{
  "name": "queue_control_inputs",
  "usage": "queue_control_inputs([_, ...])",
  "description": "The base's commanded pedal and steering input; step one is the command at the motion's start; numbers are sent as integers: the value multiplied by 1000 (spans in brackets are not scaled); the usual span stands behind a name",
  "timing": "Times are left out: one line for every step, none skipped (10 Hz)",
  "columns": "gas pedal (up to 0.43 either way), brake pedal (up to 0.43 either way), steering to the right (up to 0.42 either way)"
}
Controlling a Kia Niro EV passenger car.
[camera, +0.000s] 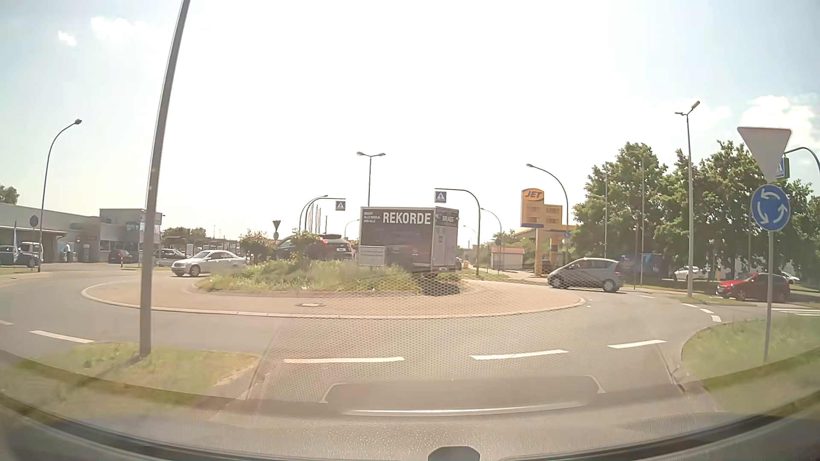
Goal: Follow the waypoints while adhering to traffic rules and regulations
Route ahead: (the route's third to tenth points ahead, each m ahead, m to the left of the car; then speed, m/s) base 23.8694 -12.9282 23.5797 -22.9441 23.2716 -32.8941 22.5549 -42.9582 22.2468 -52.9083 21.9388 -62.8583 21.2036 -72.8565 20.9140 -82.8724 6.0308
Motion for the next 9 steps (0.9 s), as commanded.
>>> queue_control_inputs([0, 0, 141])
queue_control_inputs([20, 0, 160])
queue_control_inputs([67, 0, 178])
queue_control_inputs([98, 0, 195])
queue_control_inputs([110, 0, 206])
queue_control_inputs([110, 0, 221])
queue_control_inputs([110, 0, 236])
queue_control_inputs([110, 0, 247])
queue_control_inputs([110, 0, 260])
